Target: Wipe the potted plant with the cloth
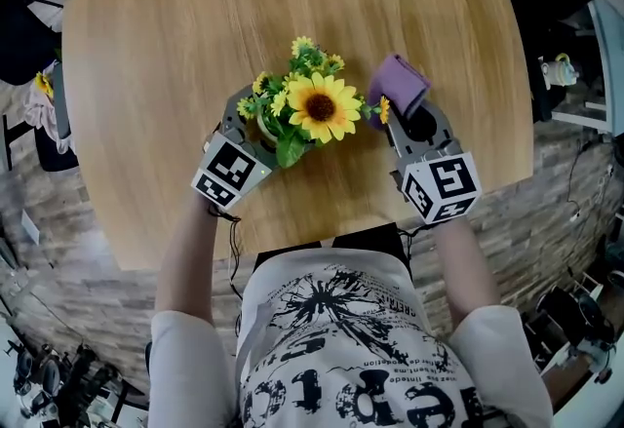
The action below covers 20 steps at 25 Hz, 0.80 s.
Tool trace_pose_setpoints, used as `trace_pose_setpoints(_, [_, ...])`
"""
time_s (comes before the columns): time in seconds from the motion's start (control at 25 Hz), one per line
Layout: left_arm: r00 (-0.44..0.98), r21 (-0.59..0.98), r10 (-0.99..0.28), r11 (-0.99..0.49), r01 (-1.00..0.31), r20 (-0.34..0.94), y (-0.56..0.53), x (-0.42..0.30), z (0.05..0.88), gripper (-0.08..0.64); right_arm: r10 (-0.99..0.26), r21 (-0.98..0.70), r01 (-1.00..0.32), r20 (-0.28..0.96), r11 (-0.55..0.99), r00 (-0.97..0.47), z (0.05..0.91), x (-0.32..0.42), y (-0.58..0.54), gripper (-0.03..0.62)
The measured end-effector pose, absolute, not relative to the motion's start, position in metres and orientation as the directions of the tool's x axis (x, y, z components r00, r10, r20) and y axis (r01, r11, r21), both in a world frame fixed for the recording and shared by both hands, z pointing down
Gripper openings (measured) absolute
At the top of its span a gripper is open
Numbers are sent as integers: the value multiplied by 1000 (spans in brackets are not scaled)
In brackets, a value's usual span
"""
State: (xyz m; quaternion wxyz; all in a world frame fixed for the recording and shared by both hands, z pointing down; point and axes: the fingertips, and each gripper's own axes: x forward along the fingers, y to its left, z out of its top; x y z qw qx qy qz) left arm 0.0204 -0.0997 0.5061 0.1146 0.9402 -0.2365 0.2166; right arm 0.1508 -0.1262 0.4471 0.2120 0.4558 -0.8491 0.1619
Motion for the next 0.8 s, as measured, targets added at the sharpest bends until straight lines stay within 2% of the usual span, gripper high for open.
trace_pose_setpoints(0.48, [803, 121, -358, -878, -464, 476, -106, 23, 522, 526, -701, -80, -849, 527, 522, -480, 447, 158, -133, 71])
trace_pose_setpoints(0.8, [789, 163, -400, -838, -521, 467, -99, 8, 512, 551, -678, -45, -839, 567, 542, -468, 451, 151, -128, 71])
